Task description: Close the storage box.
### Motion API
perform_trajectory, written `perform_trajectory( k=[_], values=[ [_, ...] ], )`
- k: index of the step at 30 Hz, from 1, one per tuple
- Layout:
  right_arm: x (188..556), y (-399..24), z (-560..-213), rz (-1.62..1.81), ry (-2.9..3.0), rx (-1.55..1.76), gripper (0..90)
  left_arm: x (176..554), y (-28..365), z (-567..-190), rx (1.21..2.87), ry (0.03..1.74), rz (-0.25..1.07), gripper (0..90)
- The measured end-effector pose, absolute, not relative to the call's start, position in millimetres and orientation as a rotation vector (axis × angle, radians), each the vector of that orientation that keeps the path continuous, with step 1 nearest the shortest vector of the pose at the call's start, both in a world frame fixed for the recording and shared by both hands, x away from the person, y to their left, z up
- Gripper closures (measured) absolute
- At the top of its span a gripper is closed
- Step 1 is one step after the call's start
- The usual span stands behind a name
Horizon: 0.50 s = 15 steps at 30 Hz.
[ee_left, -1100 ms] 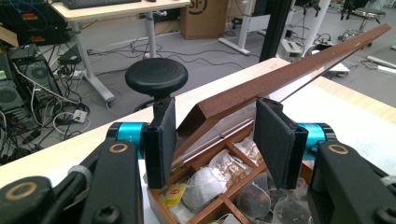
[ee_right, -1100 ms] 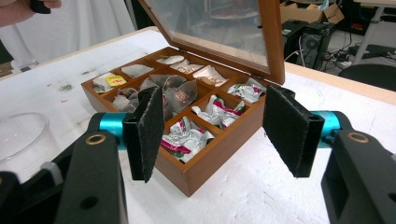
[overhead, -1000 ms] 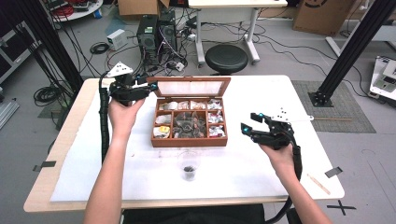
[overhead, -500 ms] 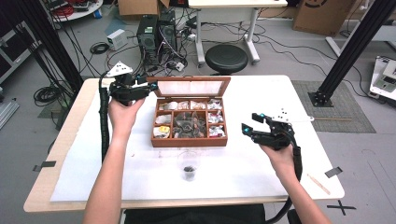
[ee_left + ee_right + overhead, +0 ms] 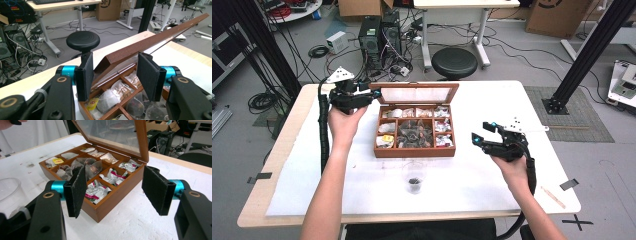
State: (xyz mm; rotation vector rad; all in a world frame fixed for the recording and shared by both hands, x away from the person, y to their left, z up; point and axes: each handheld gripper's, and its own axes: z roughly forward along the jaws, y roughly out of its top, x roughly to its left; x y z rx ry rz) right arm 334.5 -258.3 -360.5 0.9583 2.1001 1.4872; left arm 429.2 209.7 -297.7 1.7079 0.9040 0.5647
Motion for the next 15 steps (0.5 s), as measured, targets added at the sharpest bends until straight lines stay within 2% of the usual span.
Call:
perform_trajectory(
  k=[6, 15],
  values=[
    [334.2, -259.0, -360.4, 1.486, 2.092, 0.959, 37.3, 426.5, 205.7, -297.2, 1.729, 0.91, 0.57, 43.8],
    [332.9, -259.9, -359.7, 1.49, 2.08, 0.958, 37.3, 420.5, 205.5, -302.4, 1.699, 0.944, 0.549, 42.8]
  ],
)
